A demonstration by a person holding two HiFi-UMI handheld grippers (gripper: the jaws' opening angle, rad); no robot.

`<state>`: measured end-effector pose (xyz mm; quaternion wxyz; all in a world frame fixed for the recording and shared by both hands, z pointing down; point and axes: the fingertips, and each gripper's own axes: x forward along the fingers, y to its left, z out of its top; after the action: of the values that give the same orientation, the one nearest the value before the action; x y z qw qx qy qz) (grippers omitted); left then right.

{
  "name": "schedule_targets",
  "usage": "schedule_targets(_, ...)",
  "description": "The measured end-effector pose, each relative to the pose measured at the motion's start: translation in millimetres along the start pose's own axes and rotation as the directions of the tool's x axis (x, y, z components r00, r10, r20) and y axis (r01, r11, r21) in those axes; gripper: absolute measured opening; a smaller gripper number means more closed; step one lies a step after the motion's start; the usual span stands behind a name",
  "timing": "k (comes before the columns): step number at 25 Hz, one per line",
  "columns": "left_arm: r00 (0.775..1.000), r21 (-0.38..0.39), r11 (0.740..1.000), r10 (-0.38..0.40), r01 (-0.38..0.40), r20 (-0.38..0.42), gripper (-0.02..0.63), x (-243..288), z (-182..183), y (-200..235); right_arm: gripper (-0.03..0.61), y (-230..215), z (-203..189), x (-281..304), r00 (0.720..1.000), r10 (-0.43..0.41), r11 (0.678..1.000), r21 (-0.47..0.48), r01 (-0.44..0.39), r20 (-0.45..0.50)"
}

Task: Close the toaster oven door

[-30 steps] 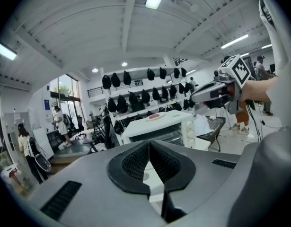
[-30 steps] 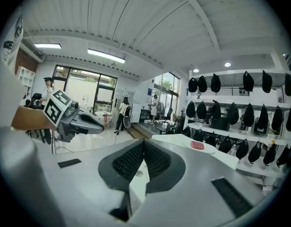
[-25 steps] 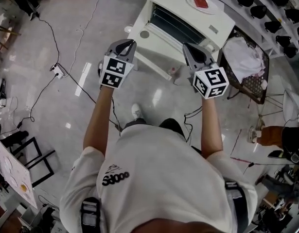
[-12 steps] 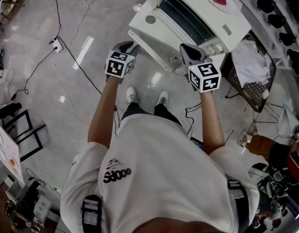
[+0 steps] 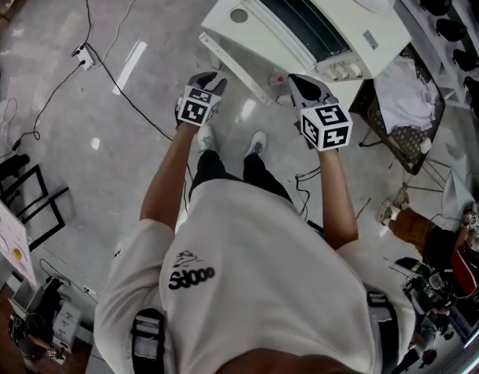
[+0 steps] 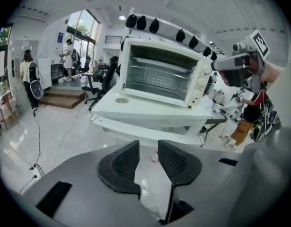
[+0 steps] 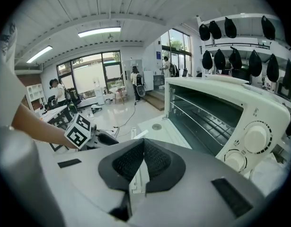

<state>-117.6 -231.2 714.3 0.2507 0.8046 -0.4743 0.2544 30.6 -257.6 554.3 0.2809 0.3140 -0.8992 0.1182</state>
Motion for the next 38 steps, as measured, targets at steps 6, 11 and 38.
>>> schedule_targets(6,0.996,0.059,0.996,-0.066,0.069,-0.058,0.143,44.4,-22.2,-11.3,0.009,-2.8,-19.8,-2.9,0.999,-0.03,0.999,0.029,0.031,-0.038)
schedule_targets(11,0.995,0.125,0.989,-0.073,0.082,-0.074,0.153,66.2,-24.6,-15.4,0.009,-7.3,-35.9,-8.7,0.996,-0.057,0.997,0.04,0.06,-0.068)
schedule_targets(38,0.997,0.23,0.971,-0.078,0.07,0.026,0.095,44.1,13.8,-17.5,0.009,-17.1,-26.5,-20.2,0.997,-0.069,0.997,0.034,0.071,-0.041)
